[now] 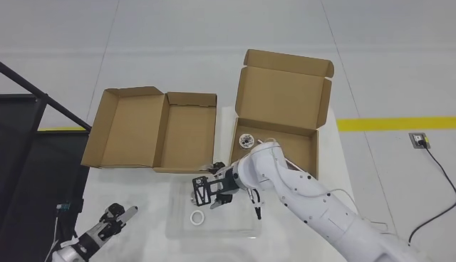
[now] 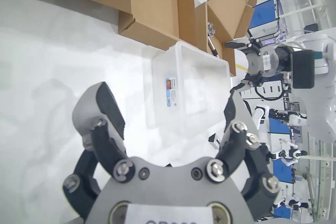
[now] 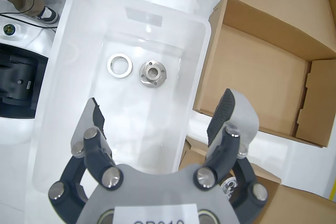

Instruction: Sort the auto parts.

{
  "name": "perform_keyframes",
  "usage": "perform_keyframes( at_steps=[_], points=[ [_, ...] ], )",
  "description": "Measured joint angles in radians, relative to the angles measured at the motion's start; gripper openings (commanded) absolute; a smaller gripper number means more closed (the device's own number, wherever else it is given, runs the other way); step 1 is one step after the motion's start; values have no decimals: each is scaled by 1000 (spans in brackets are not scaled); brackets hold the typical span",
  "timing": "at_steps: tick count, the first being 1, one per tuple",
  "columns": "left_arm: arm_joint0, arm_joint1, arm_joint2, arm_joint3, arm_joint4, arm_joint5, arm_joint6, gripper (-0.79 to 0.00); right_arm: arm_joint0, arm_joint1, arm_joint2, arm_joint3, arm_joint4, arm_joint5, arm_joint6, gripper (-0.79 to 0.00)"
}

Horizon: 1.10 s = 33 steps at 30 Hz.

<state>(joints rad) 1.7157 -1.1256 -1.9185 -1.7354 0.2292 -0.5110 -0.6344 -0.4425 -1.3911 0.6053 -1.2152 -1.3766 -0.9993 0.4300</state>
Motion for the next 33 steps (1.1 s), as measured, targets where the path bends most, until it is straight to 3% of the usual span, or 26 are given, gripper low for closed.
perform_keyframes(
  at_steps=[7,16,28,33],
  points=[
    [4,-3,9,-10,5,-8,43,0,33,-51,-110,41,-40,-6,58,0],
    [29,-6,45,1,-32,-130,119,0,135,-196,-255,239,15,30,129,0],
    [-2,-8,116,44,53,-114,180,0,202,-367,-362,523,-23,33,13,-18],
    [-25,-12,158,58,96,-96,234,0,208,-412,-387,605,-66,30,-37,-160]
  ],
)
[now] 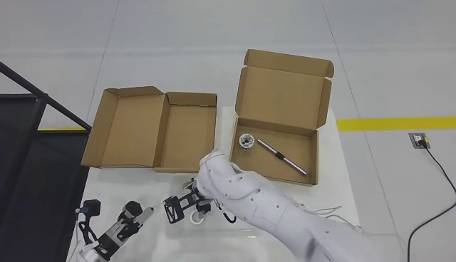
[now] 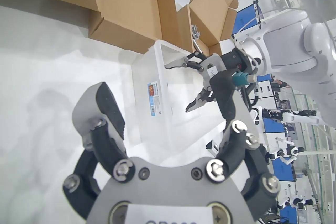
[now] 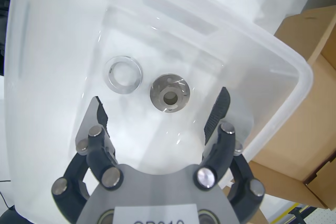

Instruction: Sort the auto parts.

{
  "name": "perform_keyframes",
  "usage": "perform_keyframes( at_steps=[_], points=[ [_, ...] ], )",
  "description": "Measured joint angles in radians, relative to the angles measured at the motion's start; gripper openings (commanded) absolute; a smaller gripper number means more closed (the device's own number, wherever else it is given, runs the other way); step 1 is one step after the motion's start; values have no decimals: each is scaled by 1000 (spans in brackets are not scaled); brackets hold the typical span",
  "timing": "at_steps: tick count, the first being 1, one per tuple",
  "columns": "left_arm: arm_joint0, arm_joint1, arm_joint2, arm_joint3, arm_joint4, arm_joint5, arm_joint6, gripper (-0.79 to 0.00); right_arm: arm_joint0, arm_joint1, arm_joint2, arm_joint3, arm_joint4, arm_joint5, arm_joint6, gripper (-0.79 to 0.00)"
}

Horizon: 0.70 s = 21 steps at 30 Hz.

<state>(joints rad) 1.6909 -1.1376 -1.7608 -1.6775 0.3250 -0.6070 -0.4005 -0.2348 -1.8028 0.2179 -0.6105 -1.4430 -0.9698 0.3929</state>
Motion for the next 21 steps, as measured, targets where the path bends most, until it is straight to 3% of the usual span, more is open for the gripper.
perform_keyframes(
  at_steps=[2,4,14,21],
  points=[
    [-2,0,8,5,7,1,11,0,2,-17,-7,35,-13,-4,-16,-249],
    [-2,0,12,7,10,0,16,0,3,-30,-14,64,-28,3,-26,-397],
    [3,1,26,-1,27,1,37,0,-5,-99,-34,179,-105,141,-60,-394],
    [4,4,28,0,27,-4,37,0,6,-132,-29,242,-111,116,-76,-413]
  ],
)
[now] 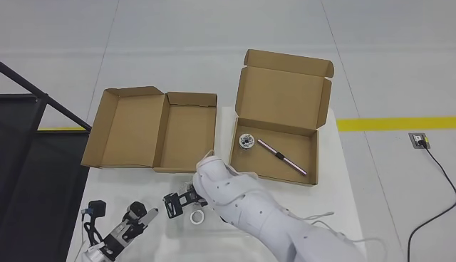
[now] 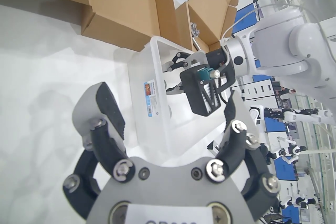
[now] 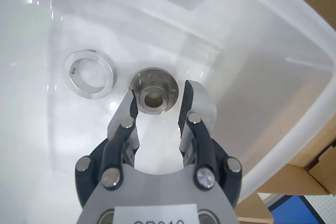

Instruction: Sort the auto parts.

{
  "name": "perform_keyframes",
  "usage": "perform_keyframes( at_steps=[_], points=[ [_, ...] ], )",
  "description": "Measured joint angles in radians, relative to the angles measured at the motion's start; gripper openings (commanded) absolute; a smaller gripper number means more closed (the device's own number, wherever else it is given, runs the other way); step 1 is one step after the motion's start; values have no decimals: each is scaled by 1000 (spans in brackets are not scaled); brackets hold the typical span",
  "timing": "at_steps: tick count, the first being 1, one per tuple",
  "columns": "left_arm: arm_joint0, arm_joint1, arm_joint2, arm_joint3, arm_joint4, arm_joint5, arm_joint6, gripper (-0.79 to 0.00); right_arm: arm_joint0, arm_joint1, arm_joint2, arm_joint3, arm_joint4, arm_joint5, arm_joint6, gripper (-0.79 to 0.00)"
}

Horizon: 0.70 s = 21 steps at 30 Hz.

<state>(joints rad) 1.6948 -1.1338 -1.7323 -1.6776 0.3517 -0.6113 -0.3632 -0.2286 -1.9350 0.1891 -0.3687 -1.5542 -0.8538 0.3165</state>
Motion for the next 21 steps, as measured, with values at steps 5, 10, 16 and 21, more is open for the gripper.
perform_keyframes(
  at_steps=[5,10,16,21],
  points=[
    [-2,2,0,1,-3,3,-3,0,2,-19,0,33,-13,-2,-12,-449],
    [-4,4,3,-1,-5,5,-4,0,0,-35,2,62,-17,-11,-14,-483],
    [-5,5,3,0,-8,10,1,0,4,-51,4,89,-25,-23,-23,-659],
    [-5,7,2,1,-12,9,4,0,7,-61,5,105,-34,-29,-38,-785]
  ],
)
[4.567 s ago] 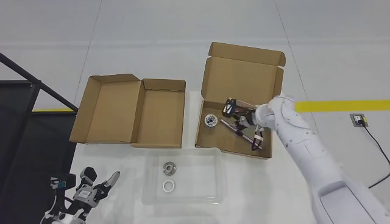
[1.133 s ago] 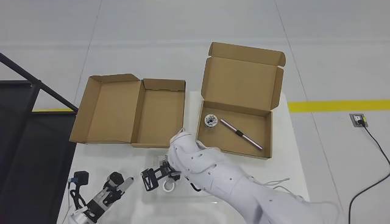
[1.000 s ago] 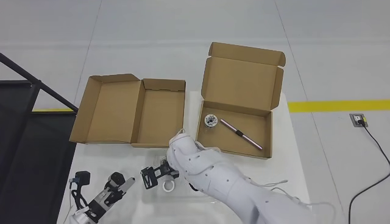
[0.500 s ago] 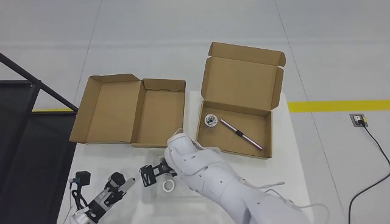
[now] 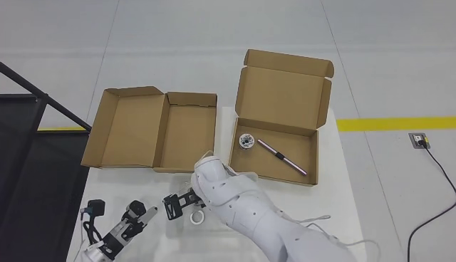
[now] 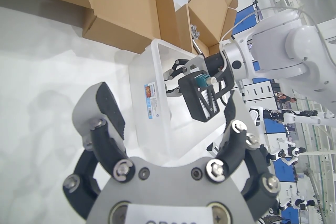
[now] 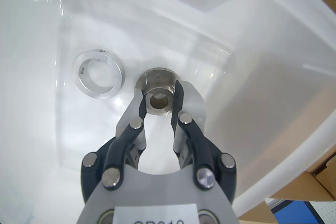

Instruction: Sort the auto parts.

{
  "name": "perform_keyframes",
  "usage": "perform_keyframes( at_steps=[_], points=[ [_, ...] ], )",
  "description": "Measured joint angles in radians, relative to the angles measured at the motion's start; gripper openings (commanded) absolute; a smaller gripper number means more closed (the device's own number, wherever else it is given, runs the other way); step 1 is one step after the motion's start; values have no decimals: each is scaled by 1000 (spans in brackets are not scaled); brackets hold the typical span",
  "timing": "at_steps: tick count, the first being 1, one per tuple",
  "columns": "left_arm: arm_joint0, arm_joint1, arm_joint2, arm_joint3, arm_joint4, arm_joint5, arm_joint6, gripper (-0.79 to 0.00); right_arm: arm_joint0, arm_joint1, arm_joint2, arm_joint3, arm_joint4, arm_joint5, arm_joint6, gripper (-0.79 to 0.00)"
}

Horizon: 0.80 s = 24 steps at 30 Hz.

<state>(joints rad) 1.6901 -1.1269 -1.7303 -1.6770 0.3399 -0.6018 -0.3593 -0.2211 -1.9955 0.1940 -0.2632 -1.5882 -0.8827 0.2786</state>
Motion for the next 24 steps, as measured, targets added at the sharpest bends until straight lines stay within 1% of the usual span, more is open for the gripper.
perform_keyframes(
  at_steps=[4,10,18,21,24],
  points=[
    [1,1,-4,0,-3,0,3,0,8,-1,-1,5,-14,-10,-36,-785],
    [9,4,-15,-1,-13,-7,0,0,18,12,-17,-10,-70,-13,-138,-785],
    [20,8,-23,5,-19,-21,-7,0,30,61,-24,-85,-184,28,-311,-785],
    [16,8,-18,9,-14,-23,-3,0,32,85,-22,-129,-206,37,-336,-785],
    [15,9,-15,10,-12,-24,0,0,27,111,-10,-181,-210,42,-320,-785]
  ],
)
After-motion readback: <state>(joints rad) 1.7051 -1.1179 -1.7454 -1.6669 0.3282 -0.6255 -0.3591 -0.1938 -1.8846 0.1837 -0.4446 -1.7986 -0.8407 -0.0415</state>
